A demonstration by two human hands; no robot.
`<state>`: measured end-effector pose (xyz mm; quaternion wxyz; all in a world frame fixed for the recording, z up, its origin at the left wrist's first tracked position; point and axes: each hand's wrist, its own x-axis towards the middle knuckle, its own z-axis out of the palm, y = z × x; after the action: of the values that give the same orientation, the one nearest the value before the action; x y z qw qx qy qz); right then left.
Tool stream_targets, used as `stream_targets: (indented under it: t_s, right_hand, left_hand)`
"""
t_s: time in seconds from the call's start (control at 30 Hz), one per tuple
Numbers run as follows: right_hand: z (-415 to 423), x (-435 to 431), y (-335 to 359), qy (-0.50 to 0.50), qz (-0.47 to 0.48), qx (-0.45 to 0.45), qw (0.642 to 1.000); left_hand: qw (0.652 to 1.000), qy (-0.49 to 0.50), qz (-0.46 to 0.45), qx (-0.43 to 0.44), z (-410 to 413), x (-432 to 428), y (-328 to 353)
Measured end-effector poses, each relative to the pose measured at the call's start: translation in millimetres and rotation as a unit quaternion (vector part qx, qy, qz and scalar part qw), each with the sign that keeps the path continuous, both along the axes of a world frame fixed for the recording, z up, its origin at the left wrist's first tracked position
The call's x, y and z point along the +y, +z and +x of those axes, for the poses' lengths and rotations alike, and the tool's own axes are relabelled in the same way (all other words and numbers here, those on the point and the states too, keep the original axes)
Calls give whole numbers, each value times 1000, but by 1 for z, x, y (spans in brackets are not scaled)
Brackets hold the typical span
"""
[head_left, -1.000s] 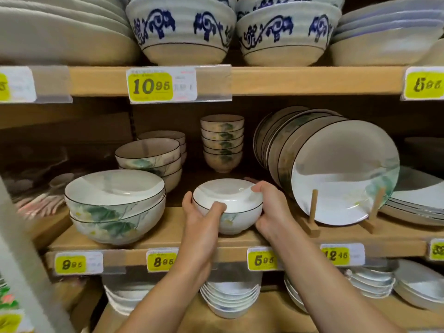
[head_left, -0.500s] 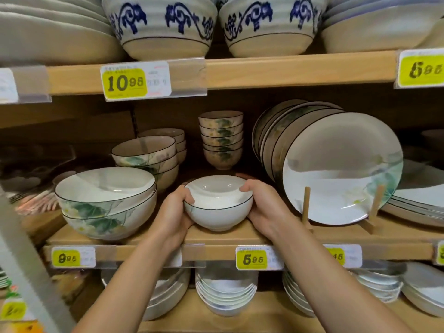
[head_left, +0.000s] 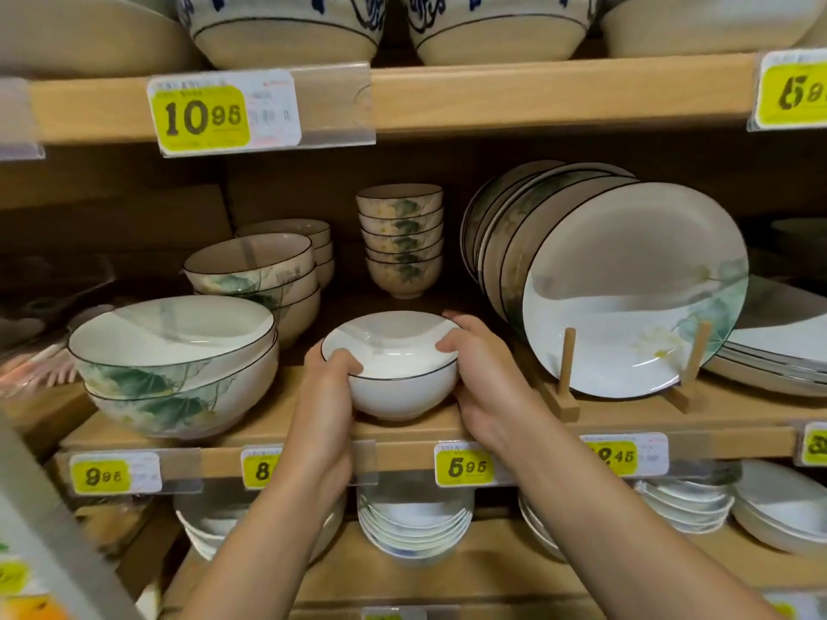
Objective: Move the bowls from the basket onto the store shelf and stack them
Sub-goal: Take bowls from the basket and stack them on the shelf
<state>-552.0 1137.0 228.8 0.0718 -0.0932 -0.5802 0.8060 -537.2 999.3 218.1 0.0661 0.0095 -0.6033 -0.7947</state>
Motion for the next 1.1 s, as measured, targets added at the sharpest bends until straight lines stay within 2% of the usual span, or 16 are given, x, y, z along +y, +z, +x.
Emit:
stream_targets:
  t_s: [0.07,0.23,0.3,0.37,0.43,0.5,0.67,0.8,0.93,1.1]
  right_hand:
    - [-1,4,2,10,0,-2,1000]
    - [-3,5,19,48,-90,-60,993]
    - [-3,2,13,33,-96,-44,994]
    - [0,-2,9,8,-75,-38,996]
    - [4,-5,9,-16,-42,-23,999]
    - [9,-7,9,-29,-8,-1,1000]
    - [48,-5,-17,-33,92,49,994]
    - [45,-1,-24,-14,71,44,996]
    - [8,1,-16,-27,111,30,993]
    - [-27,1,-2,-51,72,-16,996]
  left_hand:
    - [999,-19,18,-32,-9,-8,9]
    - [987,-119,41,-101,-21,-19,20]
    - [990,-94,67,-85,-22,-19,18]
    - [996,-1,82,-28,-14,-16,7]
    - [998,54,40,22,4,-13,-7]
    - [998,38,-2,40,16,-10,-14]
    - [998,44,12,34,17,-17,-14]
    - [999,27,20,25,10,-17,-11]
    - [1000,-2,-10,-3,-21,-6,4]
    - [998,13,-20,-55,-63,9,17]
